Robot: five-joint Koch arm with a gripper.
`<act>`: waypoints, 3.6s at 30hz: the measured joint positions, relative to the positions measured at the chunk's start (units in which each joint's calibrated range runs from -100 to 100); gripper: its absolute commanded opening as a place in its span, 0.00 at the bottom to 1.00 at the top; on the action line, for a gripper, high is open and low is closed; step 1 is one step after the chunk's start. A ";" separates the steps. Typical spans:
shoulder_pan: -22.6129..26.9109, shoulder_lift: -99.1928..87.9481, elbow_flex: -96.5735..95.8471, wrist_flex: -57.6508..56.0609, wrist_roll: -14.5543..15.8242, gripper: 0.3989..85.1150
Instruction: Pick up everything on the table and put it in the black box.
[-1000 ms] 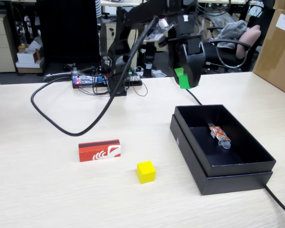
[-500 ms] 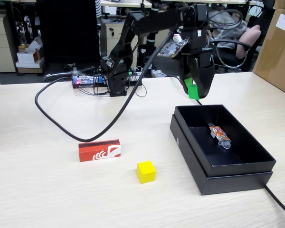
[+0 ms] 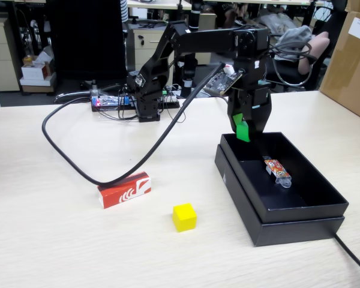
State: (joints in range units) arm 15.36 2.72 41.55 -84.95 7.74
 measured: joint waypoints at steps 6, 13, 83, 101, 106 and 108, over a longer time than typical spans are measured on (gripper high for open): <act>0.00 0.00 -1.37 0.08 -0.05 0.40; -0.44 -0.89 -1.74 0.16 -0.05 0.43; -28.33 -14.19 -39.82 23.77 -19.19 0.56; -26.57 1.14 -32.05 23.68 -18.12 0.33; -26.32 2.28 -30.59 23.68 -17.58 0.15; -26.32 2.79 -30.14 23.68 -17.58 0.08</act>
State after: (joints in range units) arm -10.96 5.51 11.42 -61.27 -9.84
